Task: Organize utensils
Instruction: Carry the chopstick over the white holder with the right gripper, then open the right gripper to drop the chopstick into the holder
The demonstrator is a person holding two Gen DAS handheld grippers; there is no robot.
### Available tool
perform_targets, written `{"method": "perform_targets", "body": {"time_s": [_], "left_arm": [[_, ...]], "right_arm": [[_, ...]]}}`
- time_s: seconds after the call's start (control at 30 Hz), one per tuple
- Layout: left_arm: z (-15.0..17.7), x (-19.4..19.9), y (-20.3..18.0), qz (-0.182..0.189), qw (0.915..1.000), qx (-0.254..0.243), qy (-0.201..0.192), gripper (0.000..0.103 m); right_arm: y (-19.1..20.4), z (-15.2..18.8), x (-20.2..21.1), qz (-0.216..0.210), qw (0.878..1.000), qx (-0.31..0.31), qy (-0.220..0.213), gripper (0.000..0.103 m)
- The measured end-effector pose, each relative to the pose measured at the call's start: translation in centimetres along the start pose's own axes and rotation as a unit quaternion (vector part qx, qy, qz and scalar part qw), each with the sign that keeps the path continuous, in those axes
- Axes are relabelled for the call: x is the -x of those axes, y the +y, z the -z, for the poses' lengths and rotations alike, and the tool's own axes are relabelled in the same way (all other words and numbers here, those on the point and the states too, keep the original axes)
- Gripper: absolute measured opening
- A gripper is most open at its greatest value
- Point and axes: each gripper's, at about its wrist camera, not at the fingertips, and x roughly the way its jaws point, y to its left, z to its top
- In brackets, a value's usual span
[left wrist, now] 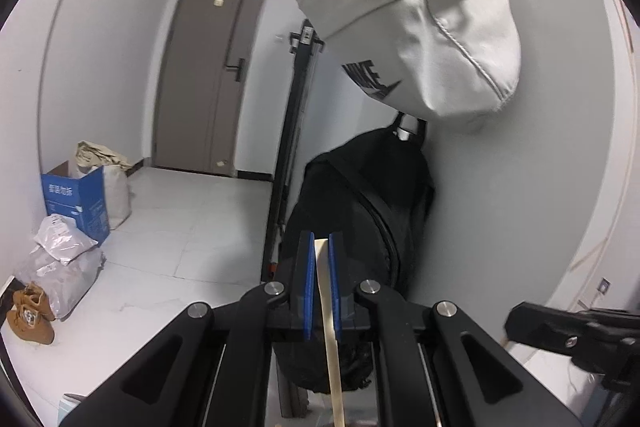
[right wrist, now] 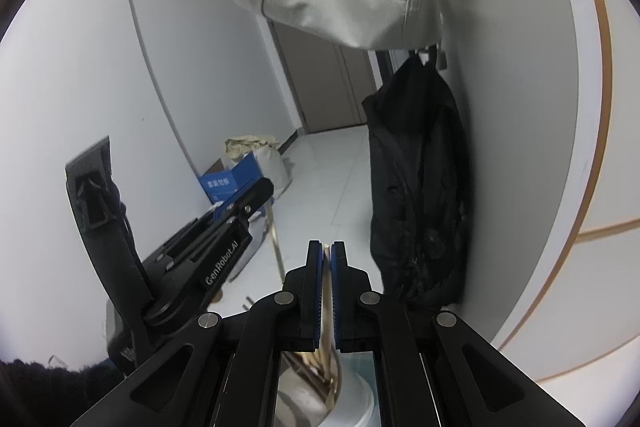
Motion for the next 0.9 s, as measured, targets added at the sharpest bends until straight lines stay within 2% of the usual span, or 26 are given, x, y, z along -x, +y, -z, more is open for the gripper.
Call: {"method": "perform_targets", "body": {"time_s": [0.23,0.3,0.4,0.47,0.6,0.7,0.73,0.77,0.9], "left_arm": [[-1.3,1.2,-0.2,0.072,0.9959,-0.022,0.049,0.004],[-1.9,1.3,0.0,0.091,0.9933,-0.019,0.068,0.008],[-2.8,2.7,0.3,0.092,0.9939,-0.014,0.058,0.02],[-3.4,3.6,0.3,0.098,0.9935,-0.014,0.057,0.034],[-3.6,4.9,0.1,0.093,0.994,-0.021,0.054,0.037],[-3.9,5.7,0.4,0.084,0.9953,-0.006,0.048,0.05],[-4.0,6.0,0.5,0.082,0.9955,0.001,0.047,0.06],[-4.0,6.4,0.7,0.078,0.996,0.006,0.044,0.063],[-4.1,7.6,1.2,0.057,0.9974,0.011,0.042,0.064]], "right_arm": [[0.2,1.0,0.2,-0.014,1.0,-0.019,0.016,0.006],[0.2,1.1,0.3,-0.021,0.999,-0.028,0.017,0.007],[-0.1,1.5,0.9,-0.03,0.998,-0.054,0.006,0.013],[-0.3,2.0,1.3,-0.039,0.997,-0.072,-0.001,0.029],[0.1,2.8,2.1,-0.04,0.996,-0.075,-0.004,0.03],[0.6,3.4,2.8,-0.033,0.997,-0.07,-0.007,0.04],[0.7,3.6,3.2,-0.033,0.997,-0.074,-0.012,0.044],[0.7,3.8,3.7,-0.031,0.996,-0.08,-0.018,0.047],[1.2,4.2,5.3,-0.032,0.995,-0.085,-0.031,0.051]]}}
